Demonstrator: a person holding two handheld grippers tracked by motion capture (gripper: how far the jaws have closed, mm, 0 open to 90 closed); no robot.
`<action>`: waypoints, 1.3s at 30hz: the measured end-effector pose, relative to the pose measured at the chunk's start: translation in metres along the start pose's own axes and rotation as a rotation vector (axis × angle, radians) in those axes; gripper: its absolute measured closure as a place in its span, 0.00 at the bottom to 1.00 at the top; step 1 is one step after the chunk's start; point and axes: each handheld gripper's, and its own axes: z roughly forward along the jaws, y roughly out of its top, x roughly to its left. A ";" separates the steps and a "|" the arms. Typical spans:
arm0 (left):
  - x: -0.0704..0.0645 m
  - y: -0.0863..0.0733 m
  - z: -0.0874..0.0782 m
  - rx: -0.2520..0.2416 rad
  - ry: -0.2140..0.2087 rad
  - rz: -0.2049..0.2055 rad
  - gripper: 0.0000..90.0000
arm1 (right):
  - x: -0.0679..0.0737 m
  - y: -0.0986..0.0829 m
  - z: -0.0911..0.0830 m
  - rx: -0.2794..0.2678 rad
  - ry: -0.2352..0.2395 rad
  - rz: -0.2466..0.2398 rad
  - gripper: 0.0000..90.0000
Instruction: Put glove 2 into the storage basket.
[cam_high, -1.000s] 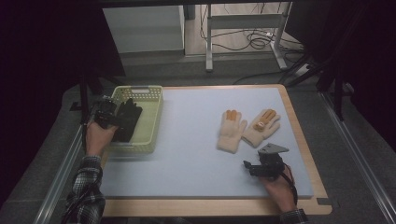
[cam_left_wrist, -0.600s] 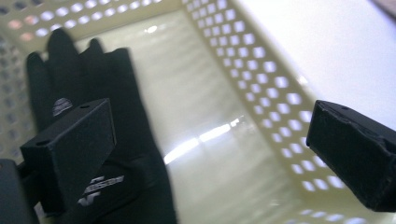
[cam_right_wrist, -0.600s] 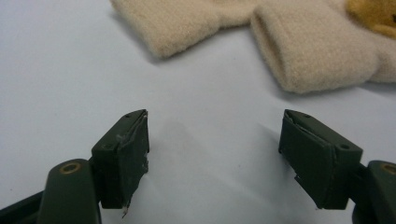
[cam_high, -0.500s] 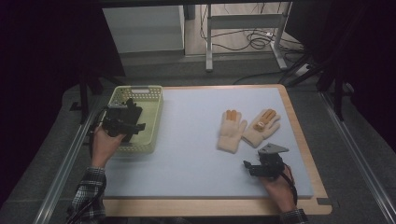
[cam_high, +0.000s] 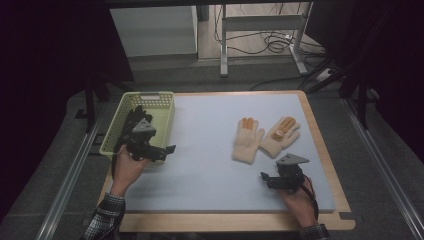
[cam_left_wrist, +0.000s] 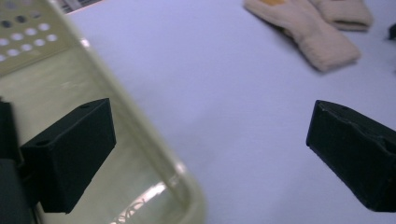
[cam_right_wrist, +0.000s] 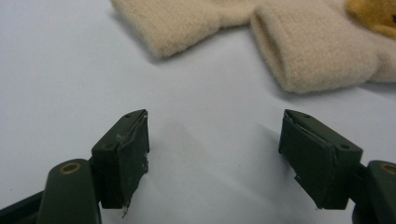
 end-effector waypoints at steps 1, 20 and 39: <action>-0.009 -0.002 0.003 -0.004 -0.016 0.014 0.02 | 0.000 0.000 0.000 0.000 0.000 0.000 0.27; -0.066 -0.043 0.034 -0.008 -0.106 0.072 0.02 | 0.000 0.000 0.000 0.000 0.000 -0.001 0.27; -0.072 -0.077 0.062 0.143 -0.047 0.068 0.01 | -0.001 0.001 0.000 -0.001 0.005 0.005 0.29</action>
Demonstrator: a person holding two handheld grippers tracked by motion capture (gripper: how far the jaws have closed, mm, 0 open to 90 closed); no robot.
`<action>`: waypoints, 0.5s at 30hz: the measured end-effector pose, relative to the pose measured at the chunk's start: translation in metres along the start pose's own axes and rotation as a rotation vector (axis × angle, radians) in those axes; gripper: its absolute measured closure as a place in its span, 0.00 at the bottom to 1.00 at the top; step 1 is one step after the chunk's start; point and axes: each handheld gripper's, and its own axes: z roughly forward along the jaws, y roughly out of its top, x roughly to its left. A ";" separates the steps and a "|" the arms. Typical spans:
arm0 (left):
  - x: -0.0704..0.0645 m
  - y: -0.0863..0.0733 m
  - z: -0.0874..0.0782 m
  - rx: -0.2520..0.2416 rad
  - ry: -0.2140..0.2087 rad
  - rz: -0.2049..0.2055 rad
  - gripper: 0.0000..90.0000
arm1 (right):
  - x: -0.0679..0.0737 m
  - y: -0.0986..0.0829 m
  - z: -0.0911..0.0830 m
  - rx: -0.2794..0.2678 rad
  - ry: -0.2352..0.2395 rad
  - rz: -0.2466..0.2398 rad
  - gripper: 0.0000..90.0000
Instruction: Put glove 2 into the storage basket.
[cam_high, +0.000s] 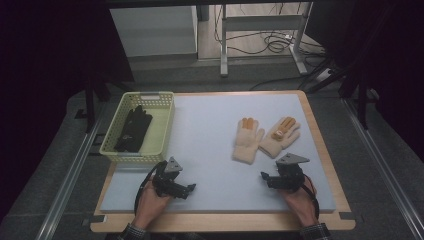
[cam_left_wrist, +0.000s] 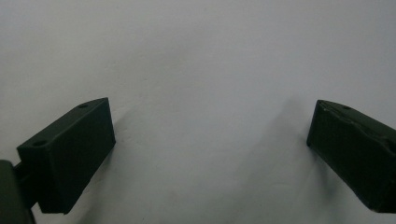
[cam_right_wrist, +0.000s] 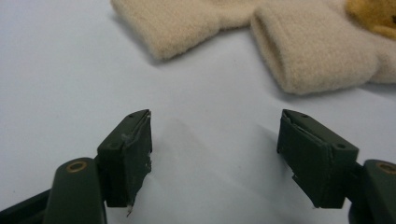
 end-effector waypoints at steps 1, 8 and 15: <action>0.000 0.000 0.000 0.000 -0.001 -0.001 0.01 | 0.000 0.000 0.000 0.000 0.000 0.000 0.29; 0.000 0.000 0.000 -0.003 -0.001 -0.003 0.01 | 0.003 0.021 0.005 -0.022 0.017 -0.017 0.33; 0.000 0.000 0.000 -0.003 0.000 -0.002 0.01 | -0.002 0.051 0.020 -0.027 0.043 -0.018 0.42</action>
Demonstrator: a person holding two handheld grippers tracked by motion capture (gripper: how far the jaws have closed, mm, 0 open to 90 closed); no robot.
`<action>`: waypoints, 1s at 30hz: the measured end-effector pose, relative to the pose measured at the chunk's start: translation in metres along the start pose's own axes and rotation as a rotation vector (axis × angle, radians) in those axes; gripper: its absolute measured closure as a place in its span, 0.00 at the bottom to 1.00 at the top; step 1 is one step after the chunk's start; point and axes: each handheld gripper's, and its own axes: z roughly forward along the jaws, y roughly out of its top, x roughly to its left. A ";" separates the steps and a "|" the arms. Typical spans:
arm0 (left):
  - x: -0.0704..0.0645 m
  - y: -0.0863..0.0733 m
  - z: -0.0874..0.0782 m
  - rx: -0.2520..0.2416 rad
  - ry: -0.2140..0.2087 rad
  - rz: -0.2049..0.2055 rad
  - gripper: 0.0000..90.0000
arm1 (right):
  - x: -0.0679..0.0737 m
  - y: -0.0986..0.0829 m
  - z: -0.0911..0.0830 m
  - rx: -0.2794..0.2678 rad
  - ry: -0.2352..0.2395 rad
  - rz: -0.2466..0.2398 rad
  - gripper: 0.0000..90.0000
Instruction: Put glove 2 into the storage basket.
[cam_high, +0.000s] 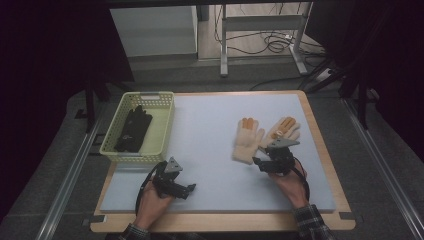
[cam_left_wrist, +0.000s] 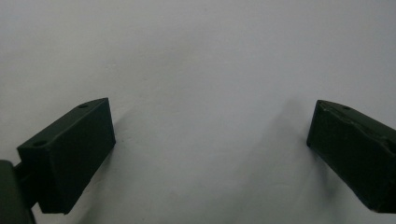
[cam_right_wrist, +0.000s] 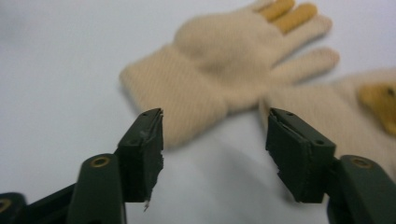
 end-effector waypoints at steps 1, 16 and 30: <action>0.000 0.000 0.000 0.000 0.000 0.000 0.01 | -0.001 0.004 0.003 -0.003 0.001 -0.001 0.44; 0.000 0.000 0.000 -0.001 0.000 0.000 0.01 | -0.013 0.053 0.072 0.031 -0.032 -0.022 0.29; 0.000 0.000 0.000 0.000 0.000 0.000 0.01 | -0.006 0.051 0.085 0.069 0.024 -0.016 0.63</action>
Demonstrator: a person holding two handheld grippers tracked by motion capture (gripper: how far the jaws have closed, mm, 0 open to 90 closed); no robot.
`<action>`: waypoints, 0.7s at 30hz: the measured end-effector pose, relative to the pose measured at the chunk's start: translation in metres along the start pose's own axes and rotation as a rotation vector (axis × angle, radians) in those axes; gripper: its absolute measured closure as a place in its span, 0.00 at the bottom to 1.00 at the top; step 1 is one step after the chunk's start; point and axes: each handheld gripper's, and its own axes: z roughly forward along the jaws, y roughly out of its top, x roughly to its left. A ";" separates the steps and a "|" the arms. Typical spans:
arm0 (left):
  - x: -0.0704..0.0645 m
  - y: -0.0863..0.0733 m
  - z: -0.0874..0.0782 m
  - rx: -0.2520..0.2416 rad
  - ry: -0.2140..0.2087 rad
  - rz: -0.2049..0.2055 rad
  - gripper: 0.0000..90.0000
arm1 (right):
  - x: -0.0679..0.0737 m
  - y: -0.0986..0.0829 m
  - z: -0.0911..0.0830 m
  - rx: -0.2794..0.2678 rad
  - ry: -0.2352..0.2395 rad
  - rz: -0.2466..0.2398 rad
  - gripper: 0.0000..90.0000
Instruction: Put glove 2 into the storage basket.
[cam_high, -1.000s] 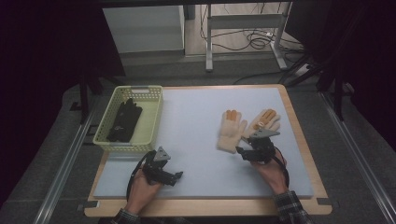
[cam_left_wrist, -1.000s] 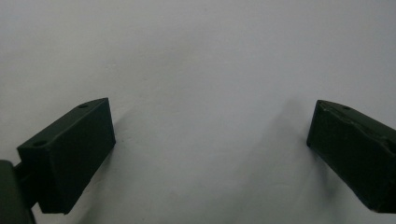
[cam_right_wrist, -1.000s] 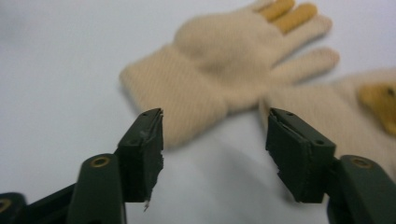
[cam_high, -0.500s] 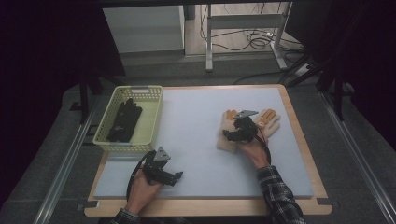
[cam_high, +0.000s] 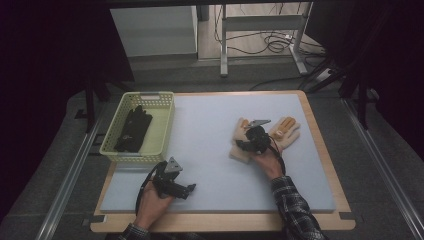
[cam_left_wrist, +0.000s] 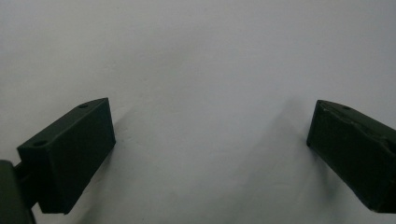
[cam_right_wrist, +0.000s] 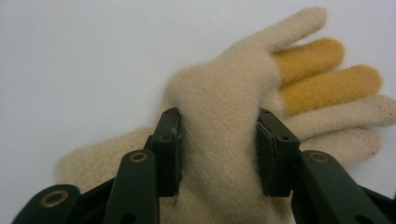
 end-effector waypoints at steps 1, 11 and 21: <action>0.000 0.000 0.000 0.000 0.000 0.000 0.01 | 0.000 0.001 -0.002 0.002 0.003 0.001 0.64; 0.000 0.000 0.000 0.001 0.000 0.000 0.01 | 0.029 0.004 -0.042 -0.072 0.103 -0.009 0.67; 0.000 0.000 0.000 0.000 0.001 0.002 0.01 | 0.081 -0.010 -0.047 -0.058 0.194 -0.074 0.64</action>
